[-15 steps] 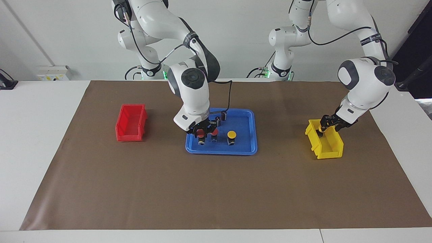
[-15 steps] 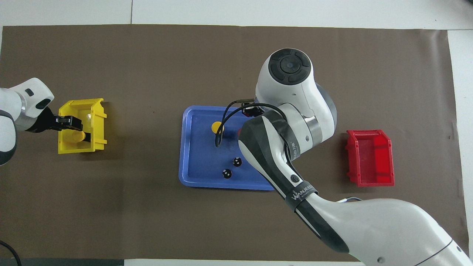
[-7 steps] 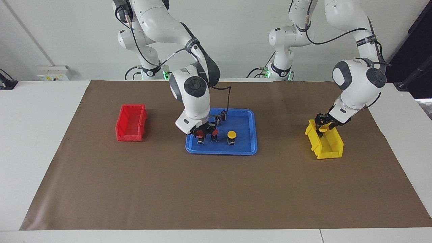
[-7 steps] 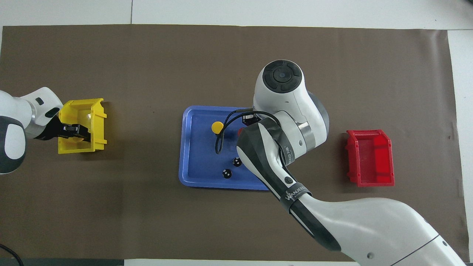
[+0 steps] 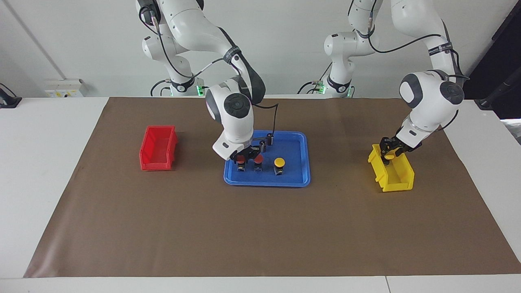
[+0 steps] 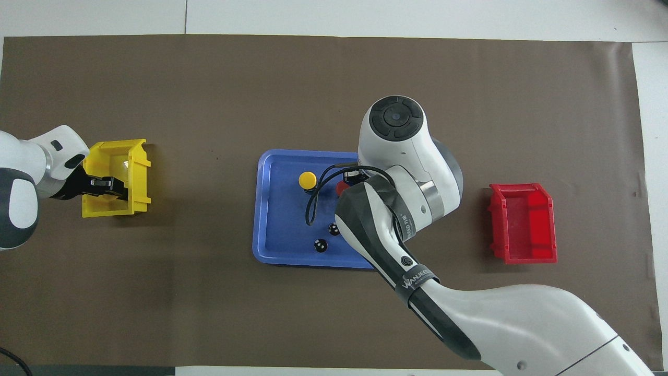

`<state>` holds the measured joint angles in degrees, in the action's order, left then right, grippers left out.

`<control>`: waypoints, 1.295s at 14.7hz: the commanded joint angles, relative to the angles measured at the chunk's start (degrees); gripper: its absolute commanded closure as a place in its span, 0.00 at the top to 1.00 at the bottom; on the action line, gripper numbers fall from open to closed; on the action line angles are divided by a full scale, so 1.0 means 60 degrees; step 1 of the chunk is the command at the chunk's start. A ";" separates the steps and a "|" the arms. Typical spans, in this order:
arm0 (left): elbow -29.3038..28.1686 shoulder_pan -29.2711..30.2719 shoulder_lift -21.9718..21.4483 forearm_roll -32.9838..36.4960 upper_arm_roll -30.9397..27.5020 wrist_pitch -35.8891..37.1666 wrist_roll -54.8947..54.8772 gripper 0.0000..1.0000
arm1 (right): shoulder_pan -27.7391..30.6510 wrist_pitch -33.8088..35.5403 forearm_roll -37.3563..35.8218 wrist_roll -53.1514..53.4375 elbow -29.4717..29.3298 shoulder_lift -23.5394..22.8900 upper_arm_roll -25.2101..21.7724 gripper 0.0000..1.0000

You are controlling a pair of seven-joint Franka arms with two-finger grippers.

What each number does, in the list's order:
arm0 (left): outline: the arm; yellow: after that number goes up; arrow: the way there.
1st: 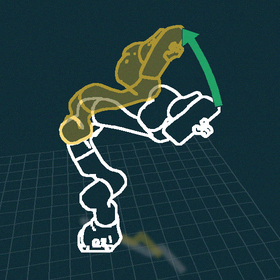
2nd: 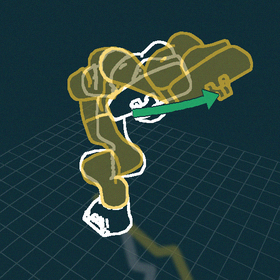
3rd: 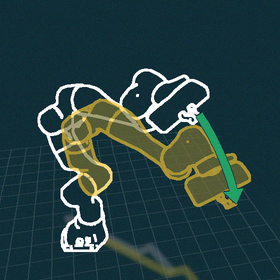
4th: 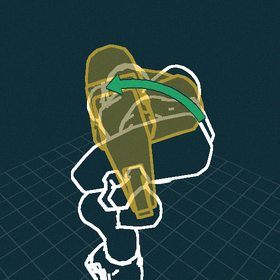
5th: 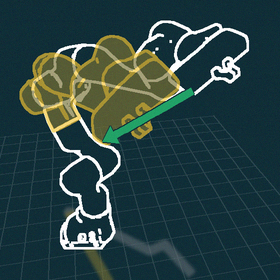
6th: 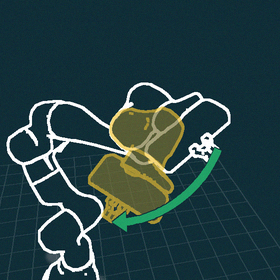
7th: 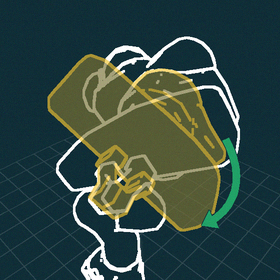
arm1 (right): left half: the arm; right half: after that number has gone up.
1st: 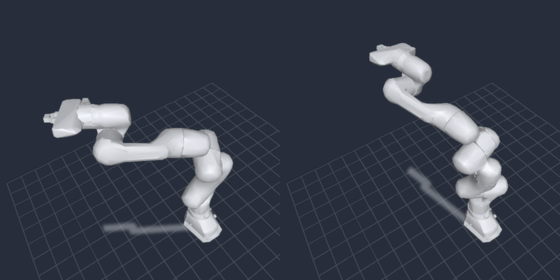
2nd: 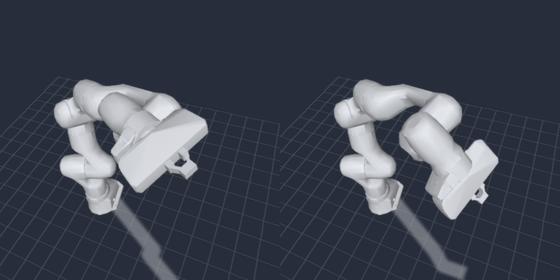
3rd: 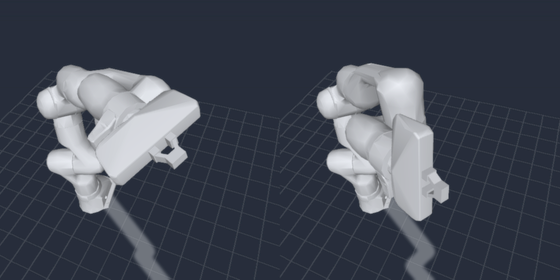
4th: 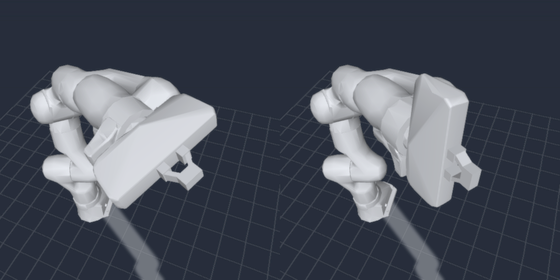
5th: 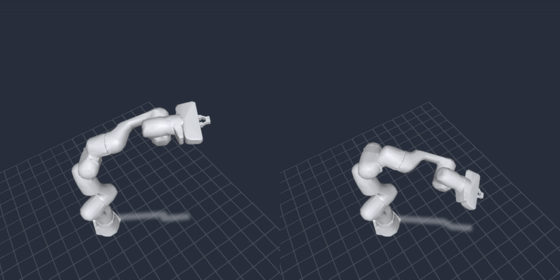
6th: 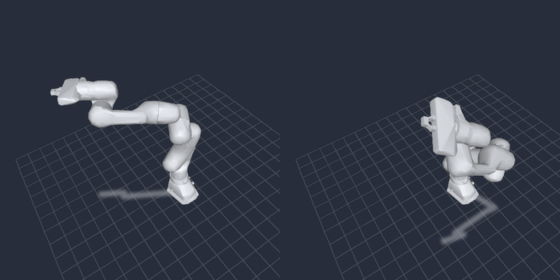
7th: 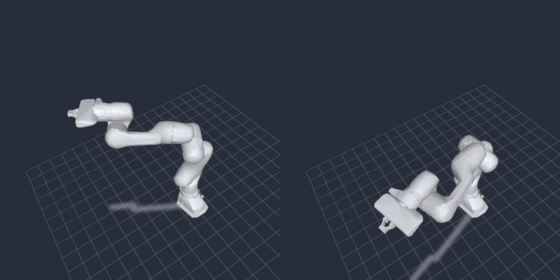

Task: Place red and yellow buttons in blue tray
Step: 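Carry the second red button into the tray with the right gripper, release, then withdraw the right gripper while the left gripper grasps the second yellow button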

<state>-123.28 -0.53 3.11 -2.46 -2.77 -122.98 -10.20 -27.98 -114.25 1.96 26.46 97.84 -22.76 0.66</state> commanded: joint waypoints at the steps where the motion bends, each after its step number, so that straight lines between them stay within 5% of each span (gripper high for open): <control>1: -0.0560 -0.0015 -0.0342 0.0102 -0.0051 -0.0522 0.0162 0.58 | 0.0035 -0.0352 0.0143 0.0130 0.0524 0.0366 0.0006 0.53; 3: -0.0650 0.0014 -0.0386 0.0102 -0.0051 -0.0685 0.0162 0.52 | 0.0049 -0.0235 0.0128 0.0131 0.0466 0.0380 -0.0008 0.65; 5: -0.0562 0.0014 -0.0357 0.0102 -0.0051 -0.0670 0.0148 0.13 | 0.0136 -0.0148 0.0026 0.0116 0.0378 0.0526 -0.0023 0.72; 6: -0.0533 0.0014 -0.0342 0.0102 -0.0051 -0.0699 0.0133 0.02 | 0.0239 -0.0002 0.0025 0.0087 0.0247 0.0672 -0.0066 0.72; 10: 0.2154 -0.0088 0.0214 0.0160 -0.0051 0.2133 0.0235 0.01 | 0.0868 0.1197 -0.0018 -0.0001 -0.0659 0.1127 -0.0111 0.74; 13: 0.4106 -0.0509 0.0346 0.0131 0.0022 0.3545 0.1416 0.02 | 0.1833 0.1887 -0.0033 -0.0468 -0.1072 0.1813 -0.0125 1.00; 19: 0.3468 -0.3907 0.0784 0.0072 0.0051 0.2012 0.6222 0.01 | 0.3796 0.4069 -0.0209 -0.2107 -0.2551 0.2679 -0.0228 1.00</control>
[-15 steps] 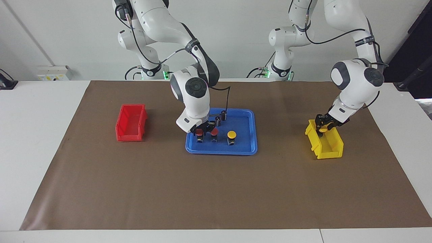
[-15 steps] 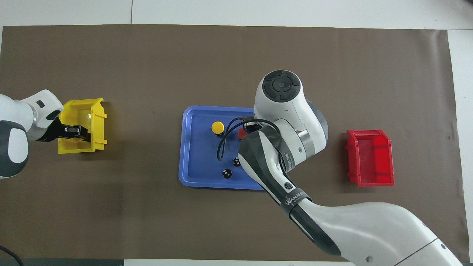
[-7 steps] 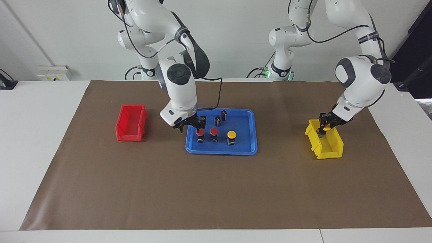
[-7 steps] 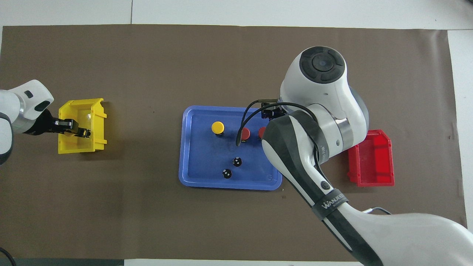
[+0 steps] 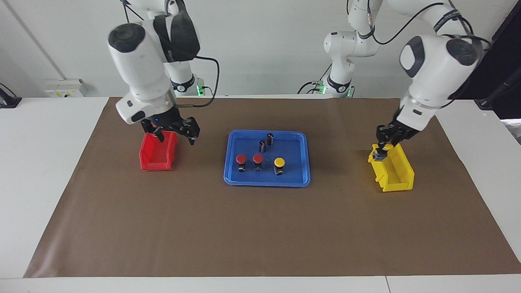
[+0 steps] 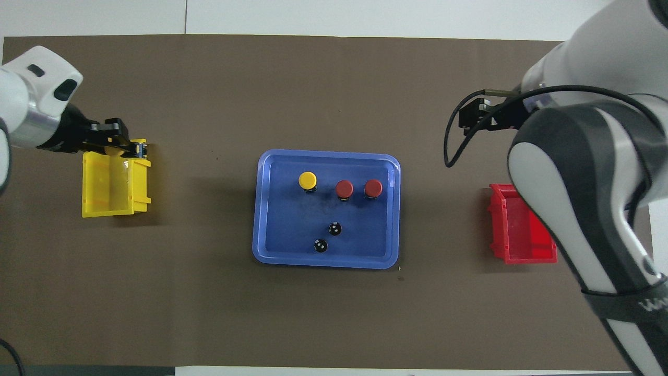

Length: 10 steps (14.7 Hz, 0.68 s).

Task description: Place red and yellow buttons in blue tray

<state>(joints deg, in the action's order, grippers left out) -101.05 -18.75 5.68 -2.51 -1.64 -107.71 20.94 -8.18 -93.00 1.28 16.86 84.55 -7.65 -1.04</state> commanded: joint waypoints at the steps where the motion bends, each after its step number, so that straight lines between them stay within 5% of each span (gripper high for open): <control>1: -0.0312 -0.1353 0.0487 0.0066 -0.0137 -0.0926 0.1501 0.02 | 0.0760 0.0833 -0.0241 -0.1206 -0.0424 0.0161 0.0012 1.00; 4: -0.0327 -0.2468 0.1291 0.0066 -0.0137 -0.1952 0.2587 0.01 | 0.1888 0.1260 -0.0345 -0.3011 -0.0061 0.0468 0.0012 1.00; 10: -0.0342 -0.2794 0.2173 0.0066 -0.0137 -0.2541 0.2736 0.02 | 0.1467 0.1583 -0.0316 -0.3763 0.1478 0.1522 -0.1423 1.00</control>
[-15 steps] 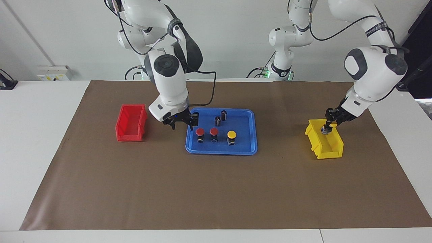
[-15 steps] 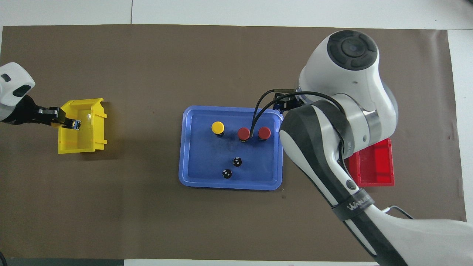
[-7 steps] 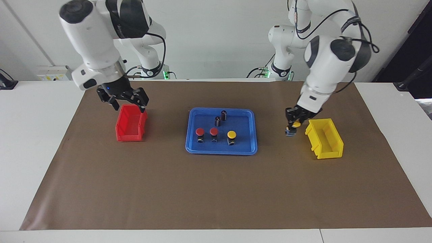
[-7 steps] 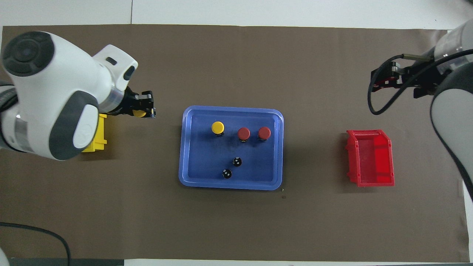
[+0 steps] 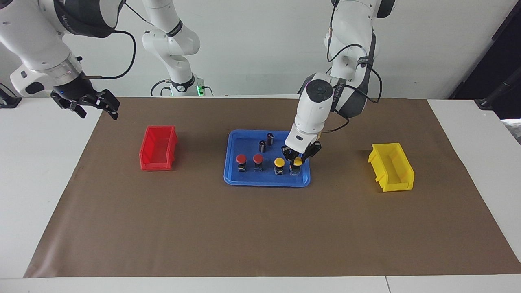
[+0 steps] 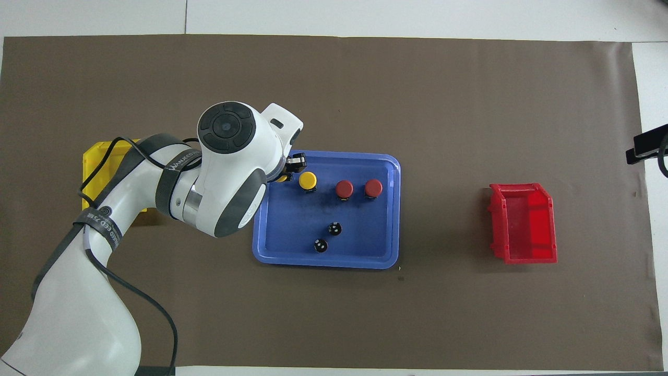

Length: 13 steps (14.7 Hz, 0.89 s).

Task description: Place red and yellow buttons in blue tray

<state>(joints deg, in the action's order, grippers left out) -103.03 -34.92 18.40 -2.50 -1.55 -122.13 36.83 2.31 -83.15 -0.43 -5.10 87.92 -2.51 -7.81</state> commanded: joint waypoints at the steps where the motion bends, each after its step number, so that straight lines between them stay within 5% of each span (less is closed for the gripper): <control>1: -0.0026 -0.0098 0.0054 0.0065 -0.0151 -0.0109 0.0088 0.02 | -0.0282 -0.0057 -0.0030 -0.0058 0.0904 0.0682 -0.0295 1.00; 8: -0.0026 -0.0098 0.0010 0.0065 -0.0151 0.0668 0.0000 0.02 | -0.0281 -0.0175 -0.0103 -0.0014 0.0889 0.0638 -0.0192 1.00; 9: -0.0026 -0.0098 0.0010 0.0065 -0.0151 0.0639 -0.0015 0.13 | -0.0282 -0.0175 -0.0103 -0.0014 0.0889 0.0638 -0.0192 1.00; 11: 0.0033 -0.0069 0.0010 0.0065 -0.0151 0.0609 0.0014 0.62 | -0.0281 -0.0189 -0.0103 -0.0014 0.0875 0.0638 -0.0192 1.00; 13: 0.0164 0.0048 -0.0165 0.0065 -0.0166 0.0697 -0.0058 0.87 | -0.0296 -0.0102 -0.0103 -0.0057 0.0889 0.0652 -0.0192 1.00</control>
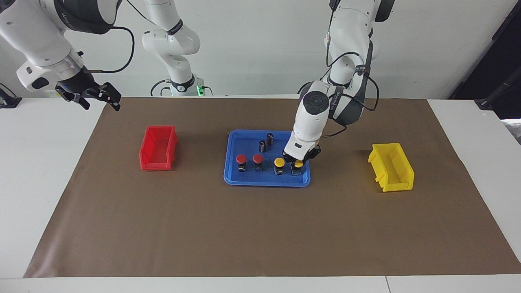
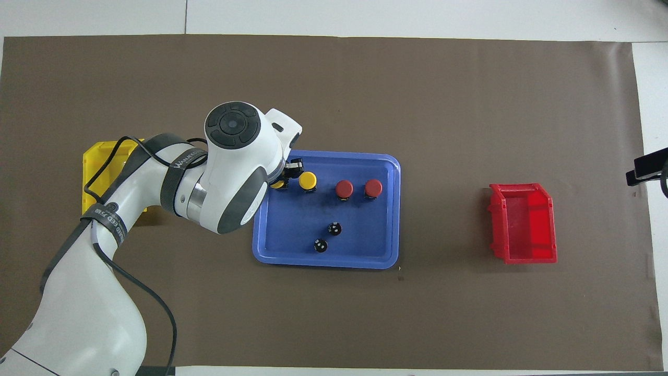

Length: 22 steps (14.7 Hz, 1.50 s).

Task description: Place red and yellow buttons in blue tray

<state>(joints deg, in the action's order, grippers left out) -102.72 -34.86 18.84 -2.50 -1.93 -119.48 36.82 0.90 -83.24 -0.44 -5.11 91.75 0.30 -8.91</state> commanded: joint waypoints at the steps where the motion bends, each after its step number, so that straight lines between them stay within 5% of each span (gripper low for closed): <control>1: 0.0359 0.0083 -0.0340 0.0079 -0.0146 0.0342 -0.0086 1.00 | -0.0076 -0.0073 -0.0089 -0.0057 0.0250 0.0199 0.0005 1.00; 5: 0.1751 0.0916 -0.0676 0.0123 -0.0219 0.2111 -0.0391 1.00 | -0.0076 -0.0073 -0.0044 -0.0057 0.0250 0.0184 0.0005 1.00; 11: 0.1680 0.3580 -0.2244 0.0167 -0.0249 0.4031 -0.5206 1.00 | -0.0076 -0.0073 -0.0044 -0.0057 0.0250 0.0184 0.0005 1.00; 14: 0.1694 0.4504 -0.2553 0.0167 -0.0278 0.4485 -0.5989 1.00 | -0.0076 -0.0073 -0.0044 -0.0057 0.0250 0.0184 0.0005 1.00; 22: 0.1724 0.5020 -0.3066 0.0152 -0.0278 0.4620 -0.7411 1.00 | -0.0076 -0.0073 -0.0044 -0.0057 0.0250 0.0184 0.0005 1.00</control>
